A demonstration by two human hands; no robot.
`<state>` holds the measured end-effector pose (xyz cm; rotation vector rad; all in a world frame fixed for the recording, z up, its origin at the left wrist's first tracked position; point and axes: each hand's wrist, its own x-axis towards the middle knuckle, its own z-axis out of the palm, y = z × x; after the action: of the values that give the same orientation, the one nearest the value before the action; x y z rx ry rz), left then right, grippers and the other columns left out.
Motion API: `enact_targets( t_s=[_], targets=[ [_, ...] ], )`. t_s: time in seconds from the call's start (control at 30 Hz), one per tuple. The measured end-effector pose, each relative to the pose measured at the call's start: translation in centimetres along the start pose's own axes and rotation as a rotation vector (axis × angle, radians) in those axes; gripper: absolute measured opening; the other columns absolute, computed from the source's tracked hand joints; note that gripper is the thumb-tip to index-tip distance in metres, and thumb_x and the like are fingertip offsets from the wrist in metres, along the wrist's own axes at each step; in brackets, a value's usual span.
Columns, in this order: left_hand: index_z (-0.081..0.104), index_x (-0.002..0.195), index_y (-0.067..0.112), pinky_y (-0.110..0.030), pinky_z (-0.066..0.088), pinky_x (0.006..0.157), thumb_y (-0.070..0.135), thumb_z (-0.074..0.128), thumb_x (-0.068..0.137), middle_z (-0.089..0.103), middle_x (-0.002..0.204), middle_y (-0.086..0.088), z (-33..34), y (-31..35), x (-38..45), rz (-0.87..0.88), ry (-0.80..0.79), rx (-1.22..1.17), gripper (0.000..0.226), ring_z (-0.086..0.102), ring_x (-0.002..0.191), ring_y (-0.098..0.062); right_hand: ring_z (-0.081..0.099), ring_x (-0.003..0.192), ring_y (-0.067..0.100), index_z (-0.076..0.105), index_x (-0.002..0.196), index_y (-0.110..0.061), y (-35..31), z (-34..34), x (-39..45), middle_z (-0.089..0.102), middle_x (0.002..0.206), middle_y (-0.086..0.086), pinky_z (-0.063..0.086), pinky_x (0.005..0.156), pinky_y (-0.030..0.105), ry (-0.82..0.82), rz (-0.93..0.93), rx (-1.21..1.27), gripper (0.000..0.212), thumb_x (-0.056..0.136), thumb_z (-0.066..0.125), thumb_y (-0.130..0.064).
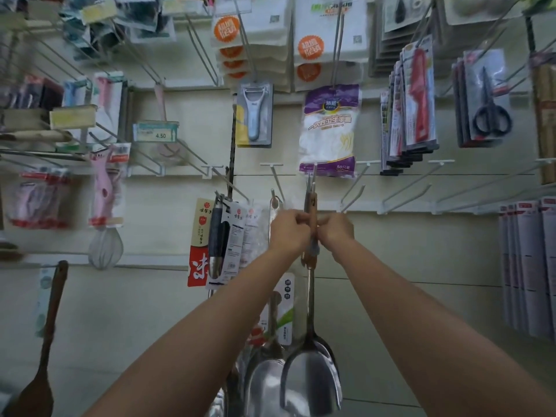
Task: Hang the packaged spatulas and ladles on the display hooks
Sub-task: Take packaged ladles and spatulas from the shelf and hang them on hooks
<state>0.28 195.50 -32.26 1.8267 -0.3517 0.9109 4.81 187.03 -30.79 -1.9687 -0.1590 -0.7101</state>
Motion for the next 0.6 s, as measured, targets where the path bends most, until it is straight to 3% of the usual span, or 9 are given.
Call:
enact_targets(
  t_s=[0.07, 0.13, 0.23, 0.37, 0.43, 0.5, 0.6],
  targets=[
    [0.063, 0.109, 0.001, -0.032, 0.047, 0.094, -0.008, 0.045, 0.086, 0.064, 0.111, -0.015, 0.0, -0.1, -0.1, -0.03, -0.032, 0.004, 0.031, 0.058, 0.108, -0.026, 0.054, 0.085, 0.021, 0.066, 0.089, -0.008, 0.7, -0.8, -0.9, 0.063, 0.097, 0.01, 0.039, 0.057, 0.023, -0.033, -0.002, 0.024, 0.013, 0.083, 0.058, 0.001],
    [0.063, 0.107, 0.002, -0.038, 0.049, 0.094, -0.009, 0.043, 0.086, 0.064, 0.11, -0.016, 0.3, -0.3, -0.1, -0.053, -0.068, -0.012, 0.031, 0.059, 0.107, -0.028, 0.057, 0.097, 0.024, 0.066, 0.1, -0.007, 1.3, -1.4, -1.6, 0.065, 0.107, 0.01, 0.04, 0.071, 0.024, -0.035, -0.009, 0.051, 0.02, 0.083, 0.06, 0.001],
    [0.061, 0.099, 0.007, -0.043, 0.053, 0.089, -0.008, 0.042, 0.087, 0.064, 0.11, -0.018, 1.2, -0.8, -0.7, -0.104, -0.107, -0.068, 0.027, 0.062, 0.103, -0.031, 0.057, 0.108, 0.024, 0.065, 0.107, -0.007, 2.0, -2.1, -2.2, 0.064, 0.115, 0.01, 0.04, 0.078, 0.025, -0.027, -0.028, 0.05, 0.021, 0.087, 0.06, -0.004],
    [0.066, 0.102, 0.003, -0.041, 0.052, 0.09, -0.006, 0.048, 0.083, 0.064, 0.111, -0.022, 2.6, -2.0, -1.8, -0.119, -0.167, -0.059, 0.028, 0.061, 0.105, -0.033, 0.057, 0.105, 0.023, 0.064, 0.113, -0.008, 3.1, -3.0, -2.8, 0.063, 0.119, 0.011, 0.046, 0.091, 0.029, -0.032, -0.04, 0.052, 0.029, 0.084, 0.064, -0.007],
    [0.068, 0.096, 0.007, -0.038, 0.052, 0.086, -0.001, 0.049, 0.079, 0.061, 0.116, -0.024, 3.3, -2.6, -2.5, -0.125, -0.193, -0.049, 0.027, 0.058, 0.109, -0.038, 0.055, 0.098, 0.021, 0.064, 0.113, -0.007, 3.9, -3.6, -3.4, 0.062, 0.118, 0.012, 0.047, 0.095, 0.033, -0.034, -0.042, 0.06, 0.03, 0.083, 0.065, -0.006],
    [0.066, 0.089, 0.014, -0.041, 0.05, 0.088, 0.006, 0.049, 0.072, 0.059, 0.121, -0.022, 4.2, -3.2, -2.9, -0.149, -0.189, -0.053, 0.026, 0.056, 0.113, -0.038, 0.057, 0.103, 0.023, 0.064, 0.113, -0.006, 4.8, -4.3, -4.2, 0.062, 0.118, 0.013, 0.048, 0.097, 0.036, -0.04, -0.035, 0.086, 0.031, 0.082, 0.066, -0.004],
    [0.061, 0.089, 0.015, -0.033, 0.047, 0.075, 0.002, 0.049, 0.078, 0.064, 0.093, -0.014, 5.5, -3.4, -4.3, -0.192, -0.212, -0.054, 0.021, 0.061, 0.094, -0.03, 0.058, 0.109, 0.026, 0.063, 0.112, -0.008, 6.5, -5.2, -5.1, 0.062, 0.117, 0.013, 0.049, 0.096, 0.038, -0.054, -0.01, 0.093, 0.03, 0.082, 0.066, -0.003]
  ],
)
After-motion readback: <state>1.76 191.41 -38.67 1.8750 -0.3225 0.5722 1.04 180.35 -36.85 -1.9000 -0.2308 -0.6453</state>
